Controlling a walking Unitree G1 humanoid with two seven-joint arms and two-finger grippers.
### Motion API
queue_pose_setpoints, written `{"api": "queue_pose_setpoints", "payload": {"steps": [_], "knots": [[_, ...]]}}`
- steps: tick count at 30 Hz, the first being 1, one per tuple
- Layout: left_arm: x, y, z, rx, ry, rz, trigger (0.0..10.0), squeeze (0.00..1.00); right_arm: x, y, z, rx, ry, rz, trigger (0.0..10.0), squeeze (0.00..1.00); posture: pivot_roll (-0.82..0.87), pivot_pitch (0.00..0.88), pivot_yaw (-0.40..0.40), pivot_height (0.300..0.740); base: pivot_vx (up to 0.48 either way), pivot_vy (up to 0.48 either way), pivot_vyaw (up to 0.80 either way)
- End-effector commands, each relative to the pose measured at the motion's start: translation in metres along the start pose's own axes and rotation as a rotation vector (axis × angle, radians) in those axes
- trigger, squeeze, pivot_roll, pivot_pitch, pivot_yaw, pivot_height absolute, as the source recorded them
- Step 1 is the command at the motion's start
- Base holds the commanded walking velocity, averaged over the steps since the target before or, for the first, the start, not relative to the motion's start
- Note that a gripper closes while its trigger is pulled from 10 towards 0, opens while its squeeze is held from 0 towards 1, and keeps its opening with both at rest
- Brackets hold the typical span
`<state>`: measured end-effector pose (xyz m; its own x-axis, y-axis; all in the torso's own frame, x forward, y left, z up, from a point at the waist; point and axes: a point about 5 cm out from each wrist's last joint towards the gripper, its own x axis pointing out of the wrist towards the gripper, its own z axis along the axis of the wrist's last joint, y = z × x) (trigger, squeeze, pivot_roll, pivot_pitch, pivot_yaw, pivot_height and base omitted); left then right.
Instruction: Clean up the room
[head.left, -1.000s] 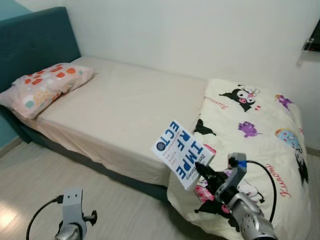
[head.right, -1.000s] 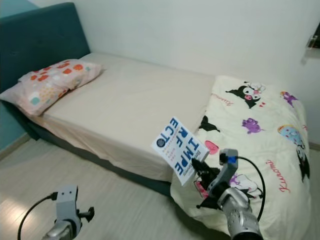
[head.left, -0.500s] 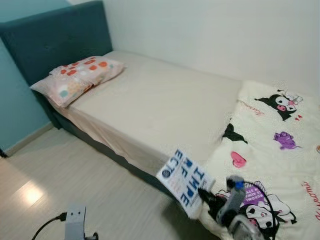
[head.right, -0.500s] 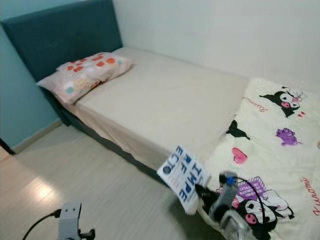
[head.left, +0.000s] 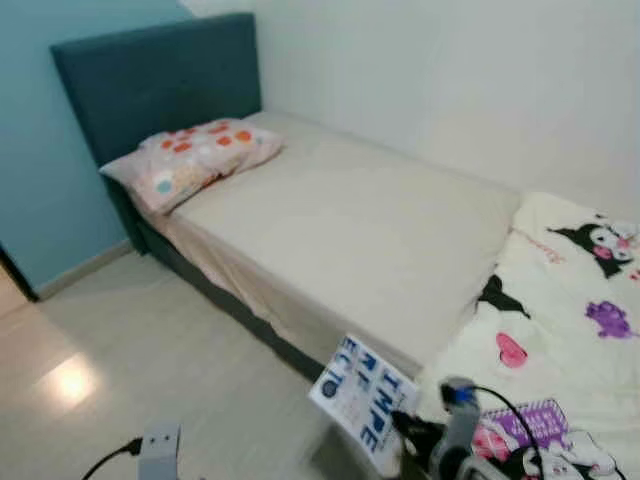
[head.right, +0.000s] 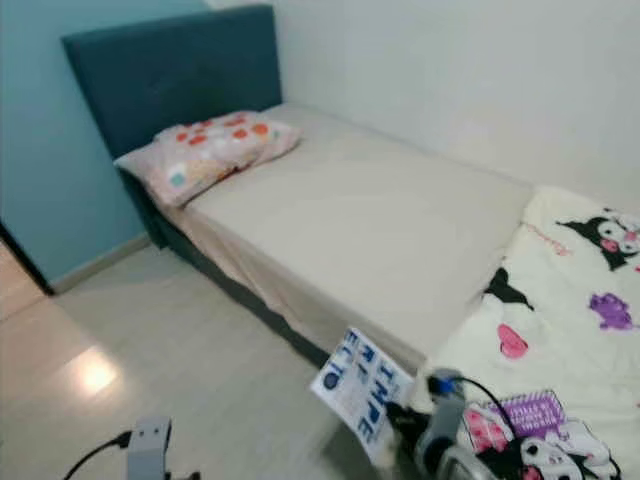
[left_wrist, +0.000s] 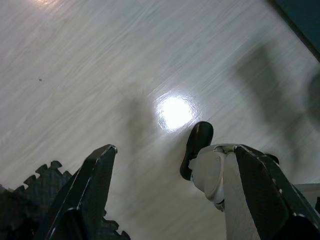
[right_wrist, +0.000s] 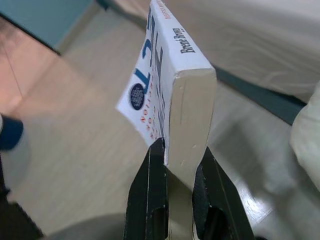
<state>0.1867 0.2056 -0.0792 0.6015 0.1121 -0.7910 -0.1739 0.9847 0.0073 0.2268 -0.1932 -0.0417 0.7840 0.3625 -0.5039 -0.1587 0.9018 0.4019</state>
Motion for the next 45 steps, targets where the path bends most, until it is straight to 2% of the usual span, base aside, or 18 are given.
{"api": "queue_pose_setpoints", "payload": {"steps": [1,4,11,12,14,17,20,22,26,30,35,38,44,45], "knots": [[0.000,0.000,-0.001,0.009,0.011,-0.004,10.0,0.00,-0.002,-0.005,0.000,-0.038,0.006,-0.027,10.0,0.00,0.10,0.033,-0.018,0.716,0.480,0.000,0.00],[0.000,0.000,0.000,0.010,0.007,-0.007,10.0,0.00,-0.001,-0.004,0.003,-0.073,-0.003,-0.021,10.0,0.00,0.10,0.032,-0.018,0.716,0.480,0.000,0.80],[0.000,0.001,0.000,0.021,0.010,-0.013,10.0,0.00,0.006,0.000,0.033,-0.106,-0.133,0.007,10.0,0.00,0.09,0.034,-0.006,0.716,0.480,0.000,0.30],[0.000,0.001,0.000,0.023,0.011,-0.014,10.0,0.00,0.008,0.003,0.046,-0.128,-0.175,0.028,10.0,0.00,0.09,0.036,-0.007,0.716,0.480,0.000,0.00],[0.000,0.001,0.000,0.023,0.011,-0.014,10.0,0.00,0.008,0.003,0.046,-0.128,-0.175,0.028,10.0,0.00,0.09,0.036,-0.007,0.716,0.480,0.000,0.00],[0.000,-0.001,0.001,0.026,0.009,-0.017,10.0,0.00,0.014,0.013,0.074,-0.172,-0.268,0.087,10.0,0.00,0.09,0.039,-0.007,0.716,0.480,0.000,0.00],[0.001,-0.001,0.002,0.027,0.008,-0.020,10.0,0.00,0.017,0.020,0.092,-0.209,-0.323,0.131,10.0,0.00,0.09,0.039,-0.007,0.716,0.480,0.000,0.00],[0.001,-0.002,0.002,0.028,0.007,-0.020,10.0,0.00,0.018,0.023,0.096,-0.224,-0.336,0.144,10.0,0.00,0.09,0.039,-0.007,0.716,0.480,0.000,0.00],[0.000,-0.002,0.001,0.029,0.010,-0.020,10.0,0.00,0.018,0.034,0.108,-0.317,-0.365,0.221,10.0,0.00,0.09,0.037,-0.010,0.716,0.480,0.000,0.71],[0.000,-0.002,0.000,0.029,0.011,-0.020,10.0,0.00,0.018,0.037,0.110,-0.326,-0.372,0.241,10.0,0.00,0.09,0.037,-0.011,0.716,0.480,0.000,0.80],[0.000,-0.001,-0.002,0.034,0.018,-0.020,10.0,0.00,0.016,0.051,0.114,-0.366,-0.372,0.359,10.0,0.00,0.08,0.035,-0.013,0.716,0.480,0.000,0.80],[0.000,-0.001,-0.002,0.036,0.018,-0.021,10.0,0.00,0.015,0.054,0.116,-0.374,-0.372,0.381,10.0,0.00,0.08,0.033,-0.013,0.716,0.480,0.000,0.80],[0.000,-0.002,-0.002,0.036,0.019,-0.025,10.0,0.00,0.014,0.051,0.122,-0.372,-0.403,0.345,10.0,0.00,0.08,0.033,-0.013,0.716,0.480,0.000,0.80],[0.000,-0.003,-0.002,0.035,0.019,-0.028,10.0,0.00,0.014,0.041,0.128,-0.342,-0.427,0.235,10.0,0.00,0.08,0.033,-0.013,0.716,0.480,0.000,0.00]]}}
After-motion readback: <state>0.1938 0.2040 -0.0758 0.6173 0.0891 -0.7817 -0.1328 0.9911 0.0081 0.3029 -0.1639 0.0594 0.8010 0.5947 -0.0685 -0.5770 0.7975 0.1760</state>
